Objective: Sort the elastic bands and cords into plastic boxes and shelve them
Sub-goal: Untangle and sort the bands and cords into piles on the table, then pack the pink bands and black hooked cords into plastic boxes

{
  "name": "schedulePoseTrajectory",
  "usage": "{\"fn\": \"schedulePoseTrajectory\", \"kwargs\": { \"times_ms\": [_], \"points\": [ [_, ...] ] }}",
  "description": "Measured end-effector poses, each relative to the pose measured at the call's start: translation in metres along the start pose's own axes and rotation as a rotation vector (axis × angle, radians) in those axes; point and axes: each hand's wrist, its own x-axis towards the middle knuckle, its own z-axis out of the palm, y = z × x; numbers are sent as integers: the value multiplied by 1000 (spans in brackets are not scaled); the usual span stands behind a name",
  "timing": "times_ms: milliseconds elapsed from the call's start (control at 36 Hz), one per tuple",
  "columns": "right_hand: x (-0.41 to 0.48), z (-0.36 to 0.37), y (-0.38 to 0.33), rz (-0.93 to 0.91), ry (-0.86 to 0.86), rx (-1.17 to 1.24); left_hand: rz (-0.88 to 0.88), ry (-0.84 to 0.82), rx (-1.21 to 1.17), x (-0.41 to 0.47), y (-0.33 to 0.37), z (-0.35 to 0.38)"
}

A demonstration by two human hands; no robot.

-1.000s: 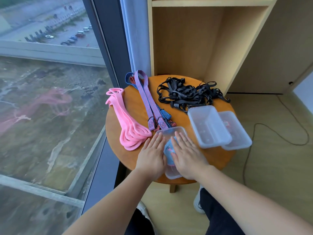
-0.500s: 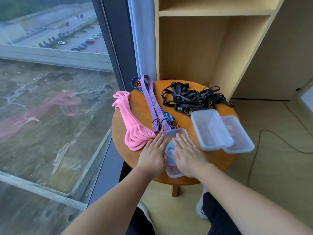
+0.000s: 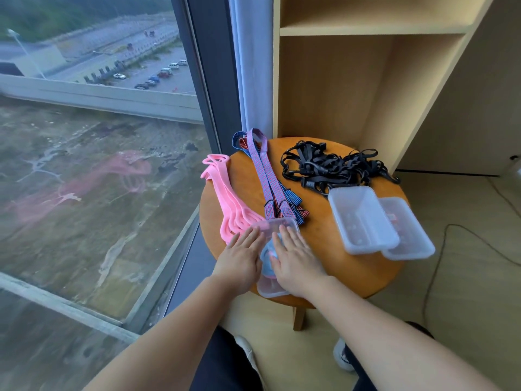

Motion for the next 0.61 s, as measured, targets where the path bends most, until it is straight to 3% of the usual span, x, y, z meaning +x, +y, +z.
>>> {"fn": "schedulePoseTrajectory", "kwargs": {
  "times_ms": [222,444,611],
  "points": [
    [-1,-11,1,7,-9,94,16,26,-70,-4,-7,-3],
    [-2,-21,11,324,79,307,-238,142,-212,15,-24,-27],
    [-1,-22,18,419,94,512,-205,108,-159,24,-28,-18]
  ]
}}
